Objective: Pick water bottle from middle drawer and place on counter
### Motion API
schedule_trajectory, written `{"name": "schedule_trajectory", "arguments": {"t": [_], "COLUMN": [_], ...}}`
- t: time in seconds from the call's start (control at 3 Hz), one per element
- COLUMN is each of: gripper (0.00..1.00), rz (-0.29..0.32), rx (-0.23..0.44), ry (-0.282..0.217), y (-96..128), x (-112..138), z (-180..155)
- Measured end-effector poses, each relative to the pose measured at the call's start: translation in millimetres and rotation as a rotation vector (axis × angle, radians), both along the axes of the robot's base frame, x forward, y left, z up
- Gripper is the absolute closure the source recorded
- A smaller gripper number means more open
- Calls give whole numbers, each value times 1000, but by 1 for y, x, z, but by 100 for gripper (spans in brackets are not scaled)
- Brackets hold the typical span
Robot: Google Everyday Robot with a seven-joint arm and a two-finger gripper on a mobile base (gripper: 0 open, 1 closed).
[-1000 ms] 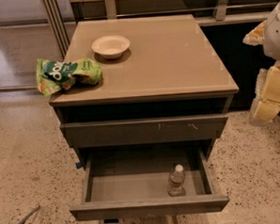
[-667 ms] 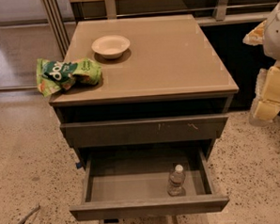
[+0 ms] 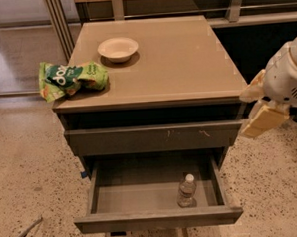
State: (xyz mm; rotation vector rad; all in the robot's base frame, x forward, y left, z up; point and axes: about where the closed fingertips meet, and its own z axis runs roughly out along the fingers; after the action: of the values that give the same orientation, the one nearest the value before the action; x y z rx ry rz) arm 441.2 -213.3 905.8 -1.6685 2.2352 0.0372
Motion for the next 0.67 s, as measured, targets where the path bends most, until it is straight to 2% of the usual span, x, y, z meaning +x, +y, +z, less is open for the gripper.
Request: {"name": "schedule_trajectory", "arguments": {"t": [0.33,0.67], "gripper": [66,89], "rz": [4,-2], "rx": [138,150], "ry": [58,52], "y": [12,13], "x": [10,17], "z": [-88,-96]}}
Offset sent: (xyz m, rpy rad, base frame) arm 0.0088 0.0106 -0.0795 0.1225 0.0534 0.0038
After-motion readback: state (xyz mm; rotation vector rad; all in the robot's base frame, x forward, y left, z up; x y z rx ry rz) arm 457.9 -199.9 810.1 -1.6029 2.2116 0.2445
